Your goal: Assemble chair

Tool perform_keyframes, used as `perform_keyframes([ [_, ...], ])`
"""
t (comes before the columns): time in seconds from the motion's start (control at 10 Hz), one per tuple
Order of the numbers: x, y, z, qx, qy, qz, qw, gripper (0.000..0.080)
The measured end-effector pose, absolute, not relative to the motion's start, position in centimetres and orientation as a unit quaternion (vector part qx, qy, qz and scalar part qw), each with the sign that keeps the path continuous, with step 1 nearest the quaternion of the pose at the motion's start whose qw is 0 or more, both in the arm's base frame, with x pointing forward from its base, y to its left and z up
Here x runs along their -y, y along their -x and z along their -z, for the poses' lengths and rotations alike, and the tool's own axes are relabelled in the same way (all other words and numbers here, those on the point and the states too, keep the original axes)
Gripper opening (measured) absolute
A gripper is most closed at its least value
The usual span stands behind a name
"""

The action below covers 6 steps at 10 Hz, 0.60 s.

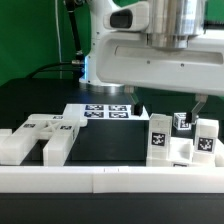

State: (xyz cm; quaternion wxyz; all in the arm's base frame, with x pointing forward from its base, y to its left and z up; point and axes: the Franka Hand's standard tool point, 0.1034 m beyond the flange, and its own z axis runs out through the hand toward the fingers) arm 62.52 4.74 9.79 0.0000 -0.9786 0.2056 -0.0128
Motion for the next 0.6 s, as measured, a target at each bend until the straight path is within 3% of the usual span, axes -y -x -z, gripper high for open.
perform_keyframes([
  [0.2,-5.4,-62.0,-10.6,-0.200,0.980,0.024,0.005,0.0648],
  [0.6,-5.5,-61.2,-10.4,-0.213,0.977,0.026,0.011,0.0648],
])
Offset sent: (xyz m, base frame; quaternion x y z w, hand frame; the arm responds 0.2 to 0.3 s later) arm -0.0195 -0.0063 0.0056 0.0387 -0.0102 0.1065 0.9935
